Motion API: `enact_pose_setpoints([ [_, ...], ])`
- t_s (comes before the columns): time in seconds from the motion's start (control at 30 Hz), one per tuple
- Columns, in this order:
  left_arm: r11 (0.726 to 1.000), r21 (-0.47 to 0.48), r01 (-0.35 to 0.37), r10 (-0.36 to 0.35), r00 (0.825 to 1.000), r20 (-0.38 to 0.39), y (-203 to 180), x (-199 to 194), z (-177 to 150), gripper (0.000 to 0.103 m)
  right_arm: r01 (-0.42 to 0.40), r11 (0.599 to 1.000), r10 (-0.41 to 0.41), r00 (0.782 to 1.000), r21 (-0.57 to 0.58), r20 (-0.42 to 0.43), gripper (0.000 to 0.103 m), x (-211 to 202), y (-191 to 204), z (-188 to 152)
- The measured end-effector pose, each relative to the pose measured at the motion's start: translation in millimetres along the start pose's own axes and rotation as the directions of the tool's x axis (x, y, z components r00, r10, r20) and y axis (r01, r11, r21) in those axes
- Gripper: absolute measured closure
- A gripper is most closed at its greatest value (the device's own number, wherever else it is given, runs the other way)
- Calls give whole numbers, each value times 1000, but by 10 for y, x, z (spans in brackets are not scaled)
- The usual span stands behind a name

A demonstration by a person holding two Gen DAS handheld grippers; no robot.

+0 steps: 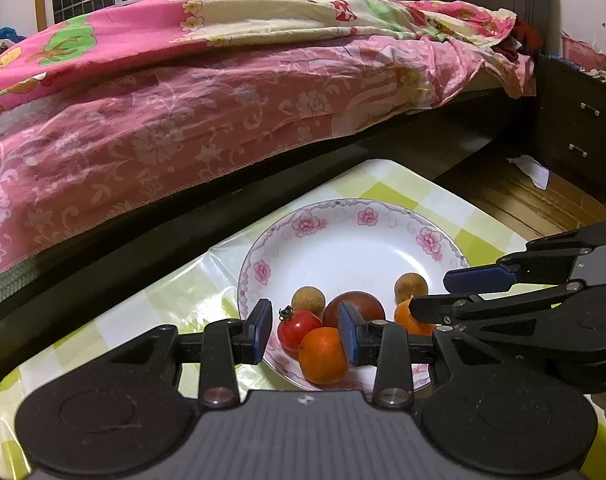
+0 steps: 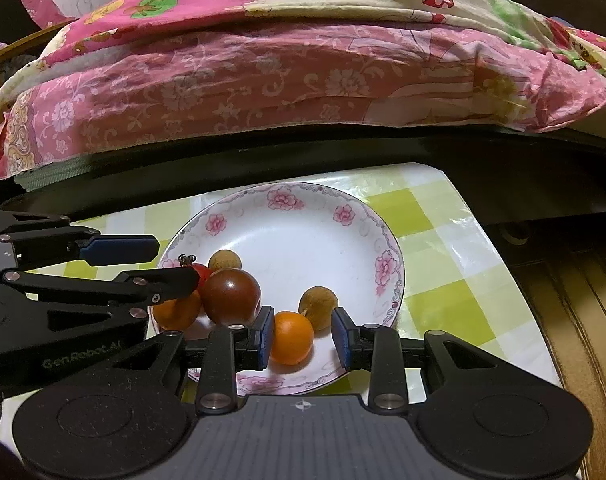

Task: Organize fruits
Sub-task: 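Open both tools to drop the oranges into the plate, then grasp the last small orange with the right tool while left moves toward the cherry tomato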

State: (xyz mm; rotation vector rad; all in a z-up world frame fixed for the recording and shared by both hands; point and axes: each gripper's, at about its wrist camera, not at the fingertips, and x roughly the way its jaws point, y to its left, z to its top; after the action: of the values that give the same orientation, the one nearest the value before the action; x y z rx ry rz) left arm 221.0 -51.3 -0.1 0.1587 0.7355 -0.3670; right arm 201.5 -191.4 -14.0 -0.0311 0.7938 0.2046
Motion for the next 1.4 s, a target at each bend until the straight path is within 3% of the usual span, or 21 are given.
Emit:
enact_pose_setpoints([
  [0.43,1000,16,-12,11,1000,22,86,-215,-64,58,2,1000,-2,1000,-4,23,75,-123,31,11],
  [0.87,998,63,13,-12,1000,-20,140,-489,-416,57,-14,1000,15,999,-17,48,74,-478,120,-164],
  [1.17,992,110,56,-49,997,-63,61,-479,-510,57,-99,994,99,995,-54,-3,69,-626,281,-387],
  [1.4,990,131,60,-49,995,-88,96,-462,-607,56,-132,986,124,989,-106,-83,68,-375,429,-461],
])
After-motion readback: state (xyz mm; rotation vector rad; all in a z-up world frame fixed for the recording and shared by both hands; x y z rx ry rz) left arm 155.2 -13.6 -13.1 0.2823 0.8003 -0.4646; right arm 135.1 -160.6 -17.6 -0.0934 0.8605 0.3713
